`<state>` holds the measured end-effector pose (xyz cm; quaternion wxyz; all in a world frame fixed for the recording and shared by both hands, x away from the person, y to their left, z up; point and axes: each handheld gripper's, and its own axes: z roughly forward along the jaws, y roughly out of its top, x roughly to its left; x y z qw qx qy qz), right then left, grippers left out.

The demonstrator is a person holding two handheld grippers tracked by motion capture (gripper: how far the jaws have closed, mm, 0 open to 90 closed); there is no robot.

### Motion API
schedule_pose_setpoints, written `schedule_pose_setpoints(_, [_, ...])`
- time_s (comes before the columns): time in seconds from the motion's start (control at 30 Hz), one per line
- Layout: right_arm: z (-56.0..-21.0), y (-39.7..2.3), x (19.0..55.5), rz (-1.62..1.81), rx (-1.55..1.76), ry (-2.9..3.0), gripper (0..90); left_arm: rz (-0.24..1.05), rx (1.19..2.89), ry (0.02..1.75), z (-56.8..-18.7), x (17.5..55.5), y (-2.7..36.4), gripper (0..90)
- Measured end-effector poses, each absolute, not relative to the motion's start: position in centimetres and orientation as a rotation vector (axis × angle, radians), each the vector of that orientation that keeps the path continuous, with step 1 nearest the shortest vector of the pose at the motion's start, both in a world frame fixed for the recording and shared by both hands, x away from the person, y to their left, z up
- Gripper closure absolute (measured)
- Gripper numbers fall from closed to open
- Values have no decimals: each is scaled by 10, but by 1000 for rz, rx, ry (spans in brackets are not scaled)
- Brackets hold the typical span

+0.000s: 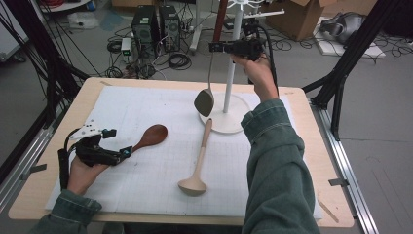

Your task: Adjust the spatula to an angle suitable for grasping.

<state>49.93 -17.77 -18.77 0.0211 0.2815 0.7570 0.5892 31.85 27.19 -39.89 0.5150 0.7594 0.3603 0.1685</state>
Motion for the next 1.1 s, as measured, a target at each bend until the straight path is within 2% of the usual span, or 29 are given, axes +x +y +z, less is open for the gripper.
schedule_pose_setpoints(0.47, [-196,-191,499,1807,937,2276,726,408,1825,863,-399,318,272,18])
schedule_pose_setpoints(1.1, [-184,-205,484,1737,937,2142,639,410,1822,864,-399,318,274,17])
